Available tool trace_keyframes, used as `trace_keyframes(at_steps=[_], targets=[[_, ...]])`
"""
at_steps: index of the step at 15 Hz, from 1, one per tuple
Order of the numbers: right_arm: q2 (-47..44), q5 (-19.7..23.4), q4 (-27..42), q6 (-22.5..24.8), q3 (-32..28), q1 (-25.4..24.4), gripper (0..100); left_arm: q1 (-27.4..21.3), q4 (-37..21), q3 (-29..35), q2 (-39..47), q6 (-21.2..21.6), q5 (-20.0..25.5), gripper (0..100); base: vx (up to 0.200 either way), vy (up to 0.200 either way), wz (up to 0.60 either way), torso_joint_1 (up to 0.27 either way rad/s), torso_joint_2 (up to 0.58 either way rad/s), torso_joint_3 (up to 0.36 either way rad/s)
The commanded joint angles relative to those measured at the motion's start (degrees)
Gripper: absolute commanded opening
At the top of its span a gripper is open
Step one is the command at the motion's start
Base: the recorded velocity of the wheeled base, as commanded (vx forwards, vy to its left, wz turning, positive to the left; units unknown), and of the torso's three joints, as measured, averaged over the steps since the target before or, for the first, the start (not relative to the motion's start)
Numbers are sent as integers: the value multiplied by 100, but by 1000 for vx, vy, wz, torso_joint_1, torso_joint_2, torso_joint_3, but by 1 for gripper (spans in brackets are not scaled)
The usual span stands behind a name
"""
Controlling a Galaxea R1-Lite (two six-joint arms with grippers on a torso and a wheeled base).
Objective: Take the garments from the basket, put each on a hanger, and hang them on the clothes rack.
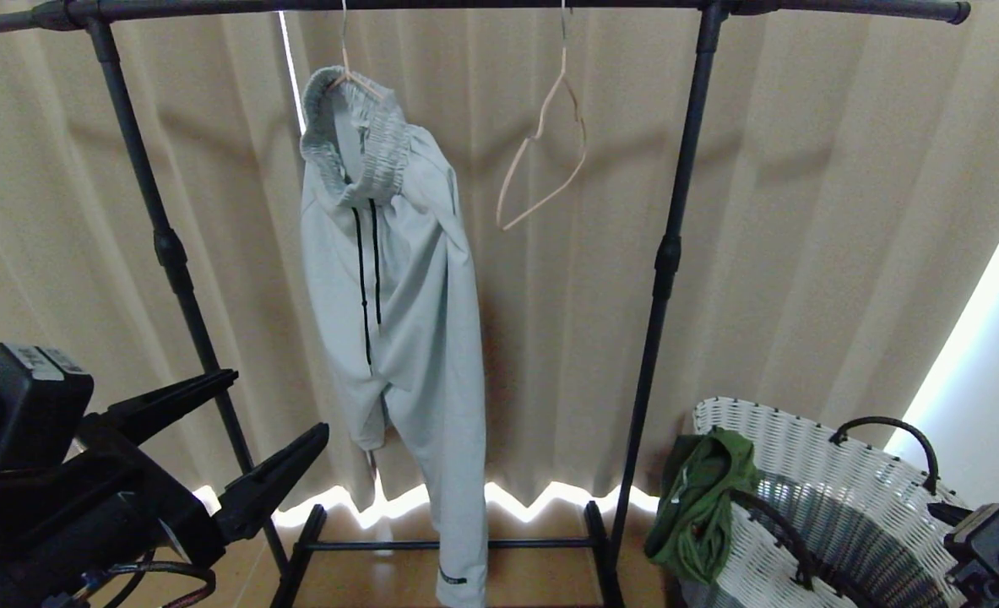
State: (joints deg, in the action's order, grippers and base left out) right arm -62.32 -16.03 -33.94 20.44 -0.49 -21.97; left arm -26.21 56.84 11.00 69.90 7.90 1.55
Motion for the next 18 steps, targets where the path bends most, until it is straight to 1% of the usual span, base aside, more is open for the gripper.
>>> trace_keyframes(at_steps=[1, 3, 5, 6, 8, 9, 10, 11, 12, 13, 14, 15, 16, 18], targets=[[-17, 12, 19, 12, 49, 52, 100, -77, 2, -1, 76, -8, 3, 100, 200, 0, 0, -2, 2, 12], [-263, -5, 1, 3, 49, 52, 100, -288, 2, 8, 129, -43, 21, 100, 200, 0, 0, 0, 2, 5], [-545, -58, 1, 21, -4, 131, 100, -376, 2, -27, 155, -25, 21, 100, 200, 0, 0, 0, -5, 0], [-720, -58, 1, 21, -22, 210, 100, -429, 11, -62, 164, 1, 21, 100, 0, 0, 0, 0, 0, 0], [-1476, -58, -16, 21, -338, 404, 100, -552, 11, -124, 129, 27, 21, 100, 0, 0, 0, 0, 0, 0], [-1661, -58, -34, 21, -426, 448, 100, -552, 11, -124, 120, 27, 21, 100, 0, 0, 0, 0, 0, 0], [-2179, -49, -60, 3, -646, 518, 100, -587, 11, -142, 59, 36, 21, 100, 0, 0, 0, 0, 0, 0], [-2636, -49, -87, -5, -707, 518, 100, -596, 11, -168, 24, 36, 21, 100, 0, 0, 0, 0, 0, 0], [-2988, -49, -227, -5, -804, 509, 100, -622, 11, -177, 6, 36, 21, 100, 0, 0, 0, 0, 0, 0], [-3357, -58, -421, -5, -1032, 527, 100, -622, 11, -177, -20, 27, 21, 100, 0, 0, 0, 0, 0, 0], [-3550, -58, -526, -5, -1138, 544, 100, -622, 11, -177, -20, 27, 21, 100, 0, 0, 0, 0, 0, 0], [-3920, -76, -790, 12, -1287, 694, 100, -613, 11, -168, -20, 27, 21, 100, 0, 0, 0, 0, 0, 0], [-4025, -76, -816, 56, -1349, 738, 100, -613, 11, -168, -29, 27, 21, 100, 0, 0, 0, 0, 0, 0], [-4315, -102, -842, 109, -1665, 826, 100, -622, 11, -177, -20, 27, 21, 100, 0, 0, 0, 0, 0, 0]])
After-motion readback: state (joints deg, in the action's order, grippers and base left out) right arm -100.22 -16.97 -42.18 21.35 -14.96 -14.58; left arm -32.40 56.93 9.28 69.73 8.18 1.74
